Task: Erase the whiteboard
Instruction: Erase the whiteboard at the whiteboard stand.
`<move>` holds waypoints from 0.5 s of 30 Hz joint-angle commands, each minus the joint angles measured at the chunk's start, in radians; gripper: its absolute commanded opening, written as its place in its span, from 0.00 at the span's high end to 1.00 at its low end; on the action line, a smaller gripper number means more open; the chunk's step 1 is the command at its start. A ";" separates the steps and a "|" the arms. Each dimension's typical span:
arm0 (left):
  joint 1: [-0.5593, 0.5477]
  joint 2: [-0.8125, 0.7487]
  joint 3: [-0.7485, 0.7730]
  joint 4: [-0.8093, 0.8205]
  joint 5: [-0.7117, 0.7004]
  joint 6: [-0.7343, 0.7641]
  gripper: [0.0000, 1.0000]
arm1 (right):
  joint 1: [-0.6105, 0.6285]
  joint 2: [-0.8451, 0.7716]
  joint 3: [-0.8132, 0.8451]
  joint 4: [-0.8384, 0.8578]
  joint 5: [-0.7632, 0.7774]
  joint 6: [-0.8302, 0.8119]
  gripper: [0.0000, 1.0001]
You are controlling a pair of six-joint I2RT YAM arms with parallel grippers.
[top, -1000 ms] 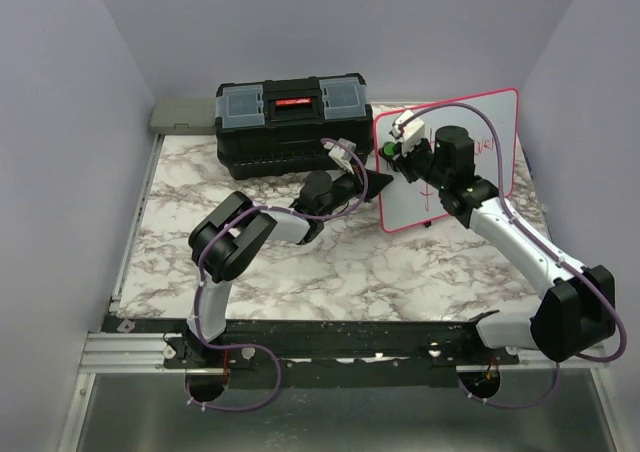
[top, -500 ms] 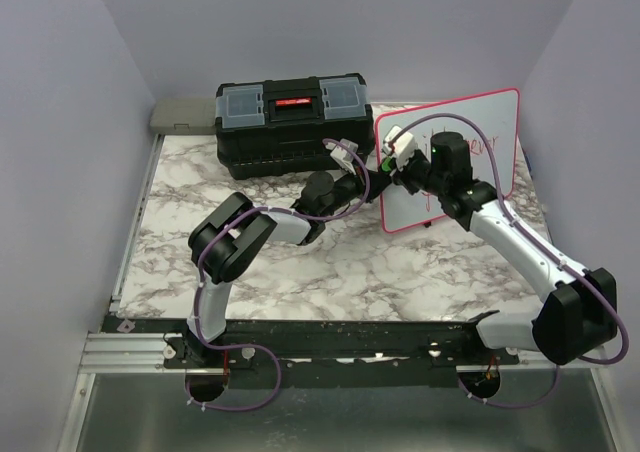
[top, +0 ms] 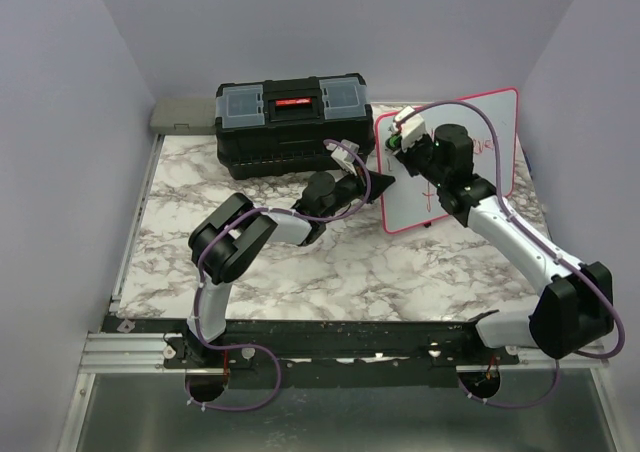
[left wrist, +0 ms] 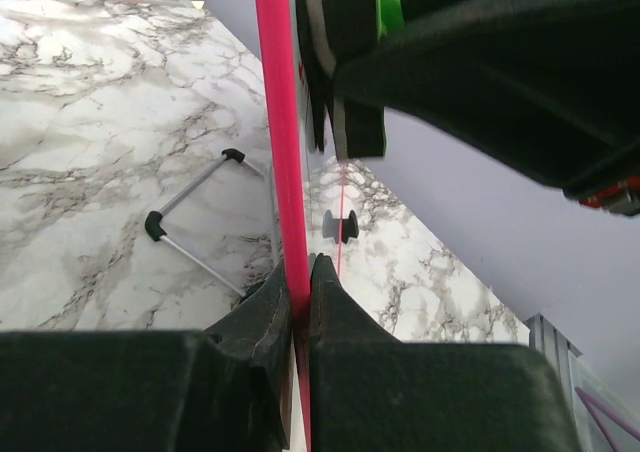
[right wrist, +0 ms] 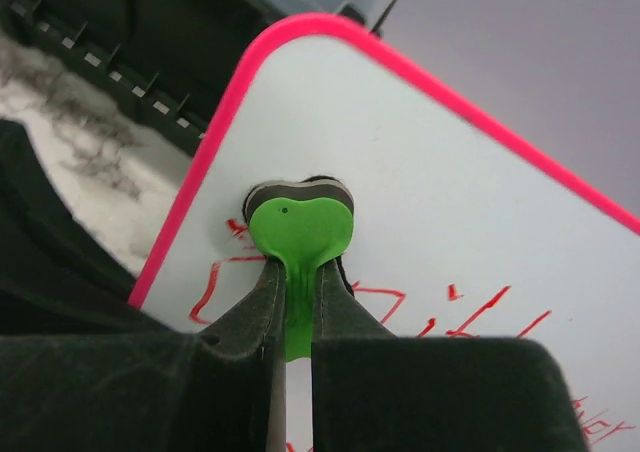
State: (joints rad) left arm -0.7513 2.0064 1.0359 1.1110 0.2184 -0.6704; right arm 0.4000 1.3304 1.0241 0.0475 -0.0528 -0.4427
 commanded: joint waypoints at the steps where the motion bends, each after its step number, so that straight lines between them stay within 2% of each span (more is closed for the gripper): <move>1: -0.005 -0.006 0.006 -0.094 0.001 0.109 1.00 | 0.007 0.040 0.049 -0.269 -0.205 -0.141 0.99; 4: -0.005 -0.007 0.011 -0.098 0.003 0.109 1.00 | 0.026 0.036 0.032 -0.329 -0.253 -0.198 0.99; 7: -0.005 -0.012 0.008 -0.101 -0.002 0.115 1.00 | 0.032 0.039 0.024 -0.332 -0.227 -0.199 0.99; 9: -0.005 -0.012 0.009 -0.099 0.000 0.115 1.00 | 0.032 0.036 0.017 -0.252 -0.145 -0.130 0.99; 12: -0.005 -0.011 0.004 -0.094 0.002 0.109 1.00 | 0.031 0.015 0.004 -0.032 0.084 0.001 0.99; 15: -0.005 -0.009 -0.001 -0.092 0.002 0.108 1.00 | 0.031 0.003 0.022 0.062 0.143 0.022 0.99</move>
State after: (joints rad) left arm -0.7509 2.0064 1.0386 1.0840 0.2043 -0.6857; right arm 0.4324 1.3479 1.0367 -0.0891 -0.0872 -0.5064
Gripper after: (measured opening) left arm 0.037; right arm 0.085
